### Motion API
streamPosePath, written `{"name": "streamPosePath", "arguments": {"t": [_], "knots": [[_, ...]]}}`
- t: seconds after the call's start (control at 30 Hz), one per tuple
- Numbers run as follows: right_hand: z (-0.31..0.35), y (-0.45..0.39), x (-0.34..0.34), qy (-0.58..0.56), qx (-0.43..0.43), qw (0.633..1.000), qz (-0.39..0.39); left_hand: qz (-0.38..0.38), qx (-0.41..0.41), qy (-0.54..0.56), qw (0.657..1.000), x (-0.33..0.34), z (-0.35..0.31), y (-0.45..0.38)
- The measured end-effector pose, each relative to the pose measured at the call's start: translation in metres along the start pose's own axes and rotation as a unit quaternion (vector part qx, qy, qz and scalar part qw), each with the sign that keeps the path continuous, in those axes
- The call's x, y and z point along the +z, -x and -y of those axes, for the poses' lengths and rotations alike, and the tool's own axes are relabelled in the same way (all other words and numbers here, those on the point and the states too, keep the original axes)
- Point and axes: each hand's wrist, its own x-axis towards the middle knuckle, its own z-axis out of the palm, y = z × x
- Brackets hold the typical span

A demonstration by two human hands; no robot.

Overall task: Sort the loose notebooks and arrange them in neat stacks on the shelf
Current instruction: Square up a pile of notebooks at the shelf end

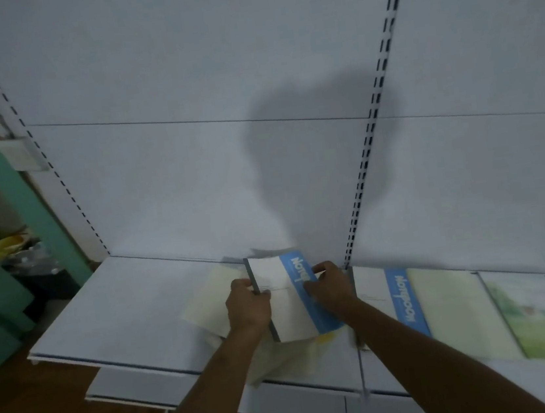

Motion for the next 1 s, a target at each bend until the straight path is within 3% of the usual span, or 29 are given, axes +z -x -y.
{"name": "streamPosePath", "arguments": {"t": [0.4,0.6,0.8,1.0], "knots": [[-0.105,-0.006,-0.136,-0.013,0.098,0.991,-0.094,0.126,0.096,-0.09,0.983,0.153,-0.048,0.056],[-0.133,-0.008,-0.147,0.034,0.106,0.991,-0.076,0.182,0.081,-0.166,0.966,0.19,-0.042,0.063],[-0.14,-0.012,-0.139,0.106,0.094,0.989,-0.044,0.164,0.084,-0.299,0.936,0.206,-0.04,0.063],[-0.144,-0.015,-0.133,0.142,0.096,0.984,-0.042,0.181,0.1,-0.327,0.922,0.208,-0.034,0.058]]}}
